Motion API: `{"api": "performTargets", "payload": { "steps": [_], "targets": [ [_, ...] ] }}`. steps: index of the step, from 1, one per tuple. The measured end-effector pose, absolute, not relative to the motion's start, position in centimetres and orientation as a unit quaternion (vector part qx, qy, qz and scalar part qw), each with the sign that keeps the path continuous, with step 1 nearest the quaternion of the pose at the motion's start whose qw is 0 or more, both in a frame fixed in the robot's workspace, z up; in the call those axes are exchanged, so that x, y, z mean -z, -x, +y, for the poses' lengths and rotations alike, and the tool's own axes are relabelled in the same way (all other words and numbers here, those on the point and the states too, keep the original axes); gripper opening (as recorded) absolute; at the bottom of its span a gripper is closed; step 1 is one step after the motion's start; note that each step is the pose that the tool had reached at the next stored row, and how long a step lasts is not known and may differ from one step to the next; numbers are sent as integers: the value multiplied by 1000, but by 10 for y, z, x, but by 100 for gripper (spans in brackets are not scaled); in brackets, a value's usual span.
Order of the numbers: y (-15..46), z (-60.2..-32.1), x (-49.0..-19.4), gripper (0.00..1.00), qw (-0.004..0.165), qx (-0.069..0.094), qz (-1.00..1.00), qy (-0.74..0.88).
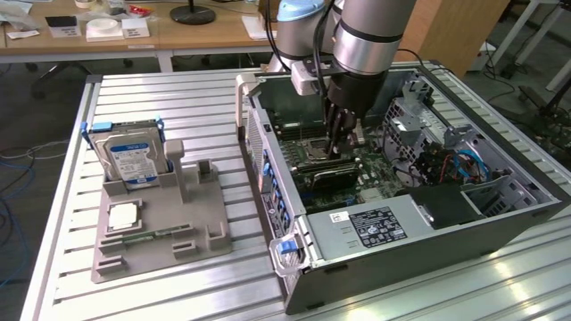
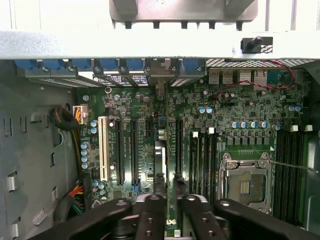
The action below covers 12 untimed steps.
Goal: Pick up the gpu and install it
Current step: 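Press down on the gpu until it lock into place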
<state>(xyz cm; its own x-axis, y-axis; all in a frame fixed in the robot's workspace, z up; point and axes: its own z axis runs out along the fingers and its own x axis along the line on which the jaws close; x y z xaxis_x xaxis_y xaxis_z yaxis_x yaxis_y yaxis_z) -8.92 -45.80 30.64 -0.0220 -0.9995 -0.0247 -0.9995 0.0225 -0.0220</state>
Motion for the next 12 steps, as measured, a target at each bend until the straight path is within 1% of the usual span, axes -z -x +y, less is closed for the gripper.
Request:
{"api": "performTargets", "payload": {
  "steps": [1,2,3,12],
  "targets": [
    [89,-458,-306,15,17,-1,715,699],
    [89,-458,-306,15,17,-1,715,699],
    [89,-458,-306,11,16,-1,715,699],
    [89,-458,-306,11,16,-1,715,699]
  ]
}}
